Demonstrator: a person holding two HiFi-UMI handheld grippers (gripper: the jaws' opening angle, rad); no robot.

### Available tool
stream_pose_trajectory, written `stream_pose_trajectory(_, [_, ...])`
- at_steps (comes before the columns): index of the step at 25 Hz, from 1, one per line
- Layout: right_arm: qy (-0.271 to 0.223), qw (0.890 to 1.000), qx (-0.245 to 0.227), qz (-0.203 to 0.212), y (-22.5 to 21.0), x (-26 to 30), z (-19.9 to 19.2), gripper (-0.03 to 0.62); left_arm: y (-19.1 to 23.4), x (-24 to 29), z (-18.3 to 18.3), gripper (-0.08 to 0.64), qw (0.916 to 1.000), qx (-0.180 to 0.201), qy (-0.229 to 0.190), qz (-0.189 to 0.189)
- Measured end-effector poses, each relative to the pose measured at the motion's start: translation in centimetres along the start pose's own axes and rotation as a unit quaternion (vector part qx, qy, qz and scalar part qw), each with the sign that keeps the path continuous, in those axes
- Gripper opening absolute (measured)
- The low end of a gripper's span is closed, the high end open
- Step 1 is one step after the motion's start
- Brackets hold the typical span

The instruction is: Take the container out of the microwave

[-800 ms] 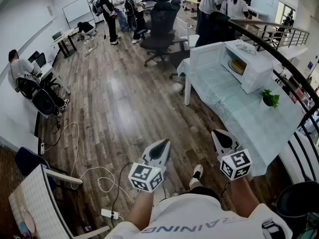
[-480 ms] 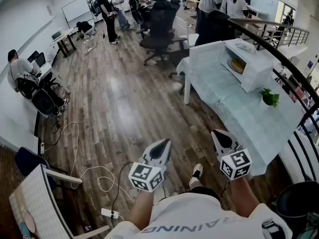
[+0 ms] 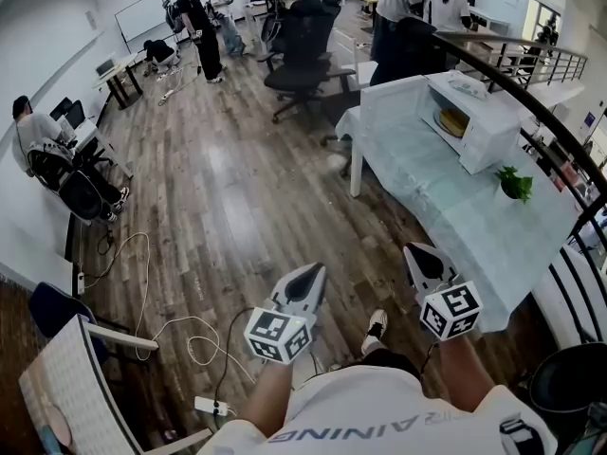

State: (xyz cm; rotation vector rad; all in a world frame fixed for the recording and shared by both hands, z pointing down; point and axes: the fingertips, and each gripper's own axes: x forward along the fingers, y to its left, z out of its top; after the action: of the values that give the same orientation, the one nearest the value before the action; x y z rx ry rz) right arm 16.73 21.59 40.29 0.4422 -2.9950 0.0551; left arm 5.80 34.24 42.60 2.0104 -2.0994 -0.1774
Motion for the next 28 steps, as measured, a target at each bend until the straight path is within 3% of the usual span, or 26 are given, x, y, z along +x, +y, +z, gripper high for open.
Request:
stream_pose_trajectory(12, [0.011, 1.0, 0.004, 0.013, -2.0, 4.7, 0.1, 0.021, 3.3, 3.3, 0.8, 0.037, 0.9999, -0.006, 0.007, 0.006])
stream_pose_trajectory(28, [0.015, 0.999, -0.003, 0.032, -14.7, 14.5, 3.3, 0.021, 7.3, 18.0, 5.6, 0.037, 0.9997, -0.003, -0.014, 0.022])
